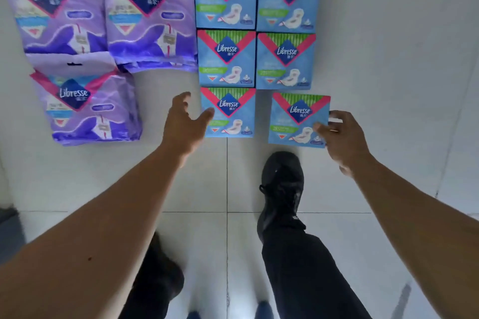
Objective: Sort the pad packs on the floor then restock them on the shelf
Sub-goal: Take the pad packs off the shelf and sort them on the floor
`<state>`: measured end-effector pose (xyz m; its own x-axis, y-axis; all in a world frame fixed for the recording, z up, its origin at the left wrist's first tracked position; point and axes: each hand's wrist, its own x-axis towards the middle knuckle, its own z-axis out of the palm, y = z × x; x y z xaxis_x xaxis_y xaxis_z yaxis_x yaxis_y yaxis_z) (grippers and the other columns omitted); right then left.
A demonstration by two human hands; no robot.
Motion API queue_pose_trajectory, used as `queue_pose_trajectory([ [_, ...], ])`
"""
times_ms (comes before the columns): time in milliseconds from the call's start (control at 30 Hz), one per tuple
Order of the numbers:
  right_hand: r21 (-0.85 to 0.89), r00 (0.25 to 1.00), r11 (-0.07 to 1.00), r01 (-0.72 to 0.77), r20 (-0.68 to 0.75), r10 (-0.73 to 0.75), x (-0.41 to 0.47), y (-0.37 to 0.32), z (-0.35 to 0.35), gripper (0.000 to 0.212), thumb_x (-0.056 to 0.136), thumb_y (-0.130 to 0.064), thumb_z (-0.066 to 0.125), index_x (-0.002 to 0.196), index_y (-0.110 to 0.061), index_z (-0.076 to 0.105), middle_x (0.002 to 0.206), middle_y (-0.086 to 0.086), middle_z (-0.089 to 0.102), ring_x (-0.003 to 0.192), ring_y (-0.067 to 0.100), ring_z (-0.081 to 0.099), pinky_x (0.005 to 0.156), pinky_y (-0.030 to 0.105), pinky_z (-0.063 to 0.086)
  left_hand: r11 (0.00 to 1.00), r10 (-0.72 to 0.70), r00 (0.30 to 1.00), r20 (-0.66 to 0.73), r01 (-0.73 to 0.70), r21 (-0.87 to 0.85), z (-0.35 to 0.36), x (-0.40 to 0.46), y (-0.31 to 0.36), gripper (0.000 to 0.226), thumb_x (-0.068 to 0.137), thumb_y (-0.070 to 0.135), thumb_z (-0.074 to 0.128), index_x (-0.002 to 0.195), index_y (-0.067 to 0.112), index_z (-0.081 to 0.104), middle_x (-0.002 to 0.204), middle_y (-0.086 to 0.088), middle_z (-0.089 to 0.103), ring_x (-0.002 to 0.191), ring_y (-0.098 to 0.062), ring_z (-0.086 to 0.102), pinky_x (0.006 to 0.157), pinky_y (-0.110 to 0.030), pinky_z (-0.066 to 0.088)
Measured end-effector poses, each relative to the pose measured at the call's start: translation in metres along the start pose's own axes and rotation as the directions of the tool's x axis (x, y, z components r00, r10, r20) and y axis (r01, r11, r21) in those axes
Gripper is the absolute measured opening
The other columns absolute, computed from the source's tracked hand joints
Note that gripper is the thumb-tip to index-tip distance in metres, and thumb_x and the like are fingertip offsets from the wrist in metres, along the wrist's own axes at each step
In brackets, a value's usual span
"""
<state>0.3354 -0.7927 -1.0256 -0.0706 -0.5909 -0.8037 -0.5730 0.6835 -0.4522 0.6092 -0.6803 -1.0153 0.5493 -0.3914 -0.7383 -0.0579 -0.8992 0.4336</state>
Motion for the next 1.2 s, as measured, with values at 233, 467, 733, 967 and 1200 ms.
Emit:
queue_pose_trajectory([
  [233, -0.065, 0.997, 0.995, 0.071, 0.040, -0.068, 0.031, 0.024, 0.039, 0.029, 0.089, -0.025, 0.069, 0.112, -0.023, 0.052, 0.104, -0.001, 0.065, 0.095, 0.020, 0.067, 0.082, 0.037, 0.056, 0.997, -0.040, 0.987, 0.153, 0.049, -0.052, 0.031, 0.015, -0.036, 0.057, 0.087, 0.031, 0.071, 0.137, 0.020, 0.044, 0.123, 0.003, 0.061, 0.114, -0.010, 0.056, 0.078, -0.020, 0.045],
  [467, -0.204, 0.987, 0.966, 0.159, -0.003, -0.163, 0.041, 0.023, 0.052, 0.031, 0.095, -0.027, 0.061, 0.122, -0.014, 0.055, 0.107, -0.004, 0.061, 0.094, 0.012, 0.061, 0.071, 0.018, 0.047, 1.000, -0.020, 0.994, 0.108, 0.020, 0.001, 0.035, 0.024, -0.044, 0.053, 0.085, 0.036, 0.072, 0.131, 0.019, 0.052, 0.117, 0.005, 0.065, 0.110, -0.012, 0.060, 0.093, -0.032, 0.049],
  [733, -0.198, 0.980, 0.967, 0.160, -0.081, -0.179, 0.039, 0.025, 0.055, 0.030, 0.096, -0.022, 0.059, 0.124, -0.010, 0.054, 0.117, -0.001, 0.063, 0.096, 0.007, 0.057, 0.055, -0.002, 0.040, 1.000, 0.002, 0.996, 0.092, -0.002, -0.004, 0.040, 0.018, -0.046, 0.043, 0.088, 0.039, 0.067, 0.127, 0.022, 0.057, 0.115, 0.004, 0.067, 0.107, -0.013, 0.063, 0.095, -0.035, 0.050],
  [967, -0.351, 0.976, 0.919, 0.182, -0.046, -0.211, 0.032, 0.021, 0.055, 0.035, 0.097, -0.022, 0.057, 0.130, -0.011, 0.050, 0.127, 0.005, 0.058, 0.113, 0.020, 0.059, 0.080, 0.023, 0.046, 1.000, 0.024, 0.991, 0.132, -0.024, 0.002, 0.035, 0.014, -0.050, 0.049, 0.089, 0.038, 0.064, 0.135, 0.027, 0.050, 0.127, 0.005, 0.063, 0.113, -0.013, 0.060, 0.096, -0.036, 0.049],
  [1200, -0.617, 0.884, 0.670, 0.413, 0.096, -0.457, -0.048, -0.026, 0.039, 0.039, 0.099, -0.024, 0.051, 0.136, -0.012, 0.049, 0.133, 0.009, 0.053, 0.121, 0.023, 0.051, 0.089, 0.028, 0.042, 0.967, 0.151, 0.988, -0.024, -0.143, 0.209, -0.008, -0.034, -0.021, 0.052, 0.094, 0.028, 0.057, 0.141, 0.013, 0.041, 0.136, -0.010, 0.052, 0.123, -0.024, 0.051, 0.101, -0.034, 0.040],
])
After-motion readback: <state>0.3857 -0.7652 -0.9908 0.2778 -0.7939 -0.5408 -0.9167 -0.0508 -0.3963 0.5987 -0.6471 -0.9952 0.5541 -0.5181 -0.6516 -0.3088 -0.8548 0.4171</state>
